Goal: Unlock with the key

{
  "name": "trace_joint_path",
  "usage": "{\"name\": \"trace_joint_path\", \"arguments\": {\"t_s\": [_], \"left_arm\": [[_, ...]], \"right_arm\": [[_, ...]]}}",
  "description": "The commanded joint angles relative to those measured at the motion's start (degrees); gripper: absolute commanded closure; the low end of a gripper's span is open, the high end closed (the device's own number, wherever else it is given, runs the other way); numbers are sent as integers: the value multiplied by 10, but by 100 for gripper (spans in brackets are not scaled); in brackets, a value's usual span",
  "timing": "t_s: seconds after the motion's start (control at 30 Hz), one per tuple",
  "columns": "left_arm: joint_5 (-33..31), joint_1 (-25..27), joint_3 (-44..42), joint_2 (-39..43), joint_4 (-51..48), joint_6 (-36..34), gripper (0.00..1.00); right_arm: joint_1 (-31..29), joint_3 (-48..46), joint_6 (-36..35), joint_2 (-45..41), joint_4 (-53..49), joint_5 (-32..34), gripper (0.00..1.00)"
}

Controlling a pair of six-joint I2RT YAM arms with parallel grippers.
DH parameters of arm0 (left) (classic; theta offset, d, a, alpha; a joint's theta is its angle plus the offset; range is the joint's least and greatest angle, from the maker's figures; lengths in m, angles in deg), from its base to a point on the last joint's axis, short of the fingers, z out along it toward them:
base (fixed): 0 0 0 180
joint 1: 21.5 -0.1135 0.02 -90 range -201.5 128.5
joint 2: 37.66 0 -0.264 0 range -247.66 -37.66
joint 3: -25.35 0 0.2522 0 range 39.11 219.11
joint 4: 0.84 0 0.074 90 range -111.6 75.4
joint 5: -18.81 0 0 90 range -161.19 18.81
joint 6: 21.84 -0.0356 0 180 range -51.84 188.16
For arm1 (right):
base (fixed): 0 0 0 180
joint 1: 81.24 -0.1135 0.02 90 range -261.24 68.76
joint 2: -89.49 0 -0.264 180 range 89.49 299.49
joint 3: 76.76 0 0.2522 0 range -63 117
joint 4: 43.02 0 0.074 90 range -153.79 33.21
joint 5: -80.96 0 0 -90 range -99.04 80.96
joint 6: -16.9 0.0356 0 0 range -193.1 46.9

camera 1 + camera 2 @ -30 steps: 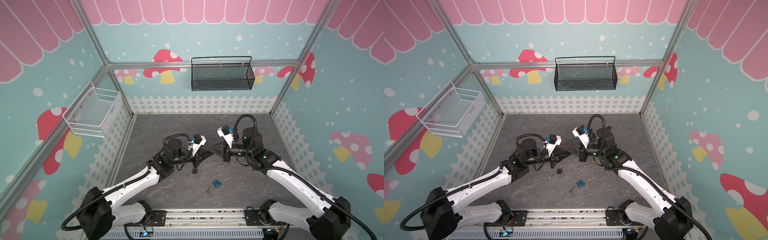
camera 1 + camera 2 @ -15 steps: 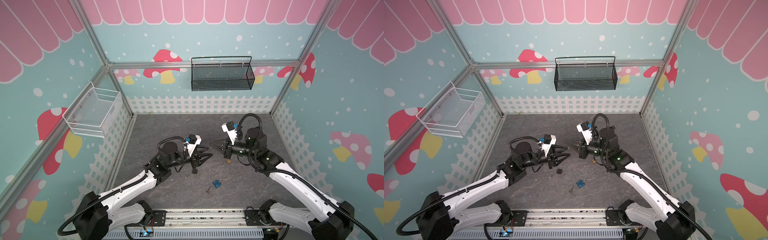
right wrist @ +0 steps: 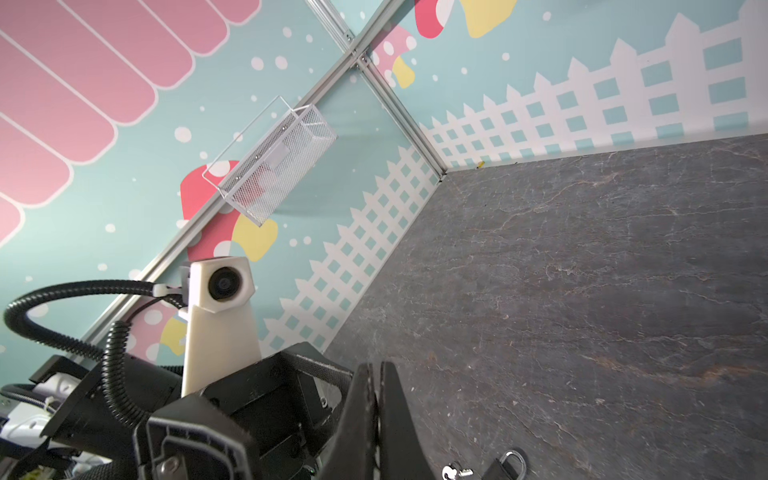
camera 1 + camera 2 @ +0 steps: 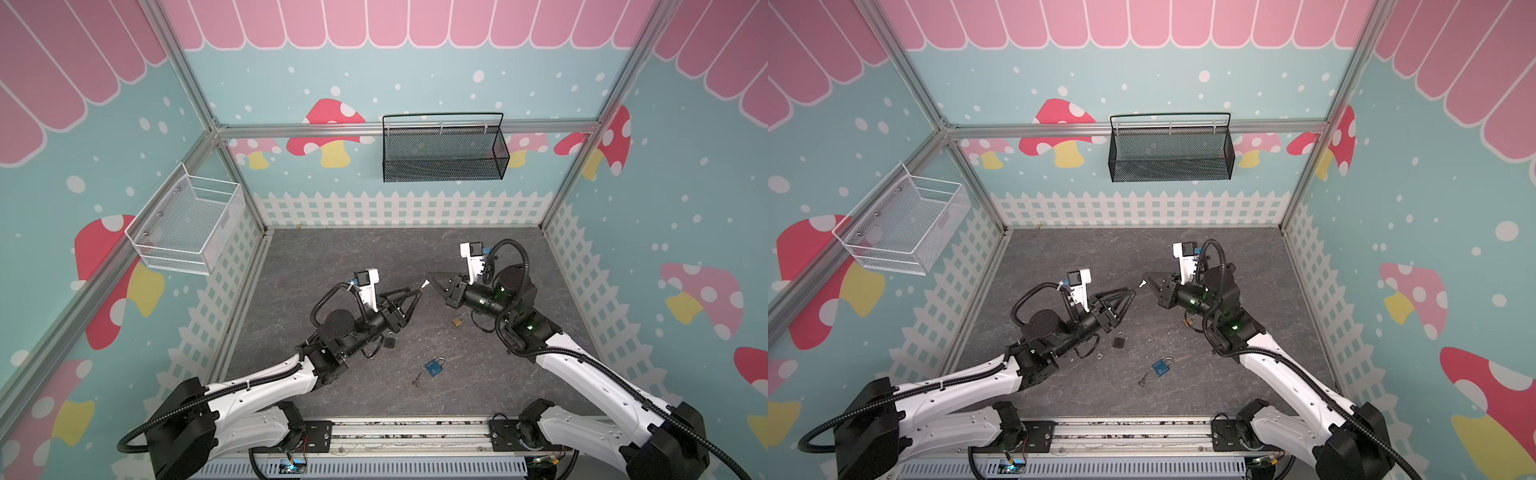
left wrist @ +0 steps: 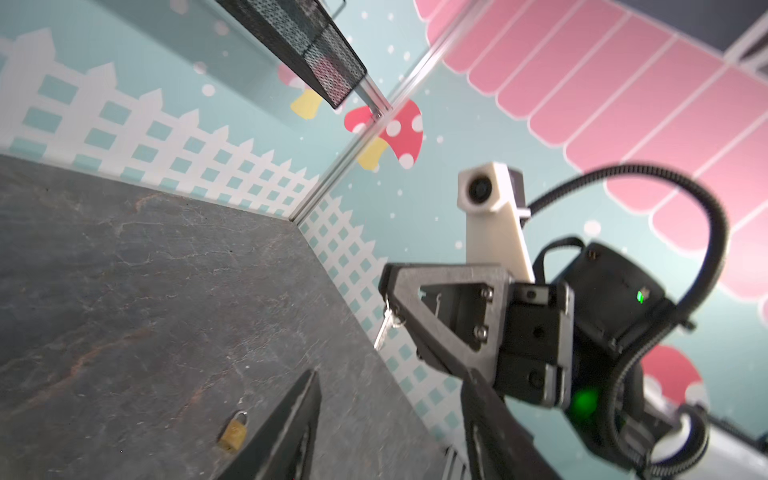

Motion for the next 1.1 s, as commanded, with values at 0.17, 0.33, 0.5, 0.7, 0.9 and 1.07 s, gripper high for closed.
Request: {"name": "trace_joint_path", "arguments": {"t_s": [0.17, 0.33, 0.5, 0.7, 0.9, 1.07], "left_arm": [[-82, 14, 30, -57, 82, 162, 55], [-51, 16, 53, -97, 124, 177, 63], [-53, 17, 49, -109, 160, 175, 71], [-47, 21, 55, -121, 183, 177, 80], [-35, 23, 61, -129, 183, 189, 89], [-33, 24, 61, -124, 177, 186, 92]], "right_arm": [[-15, -28, 72, 5, 132, 15, 100], [-22, -36, 77, 7, 144, 27, 100], [-25, -47, 77, 1, 143, 44, 100], [-26, -51, 77, 2, 148, 61, 100], [-25, -55, 71, -4, 153, 78, 100], [-26, -58, 68, -10, 147, 88, 100]]}}
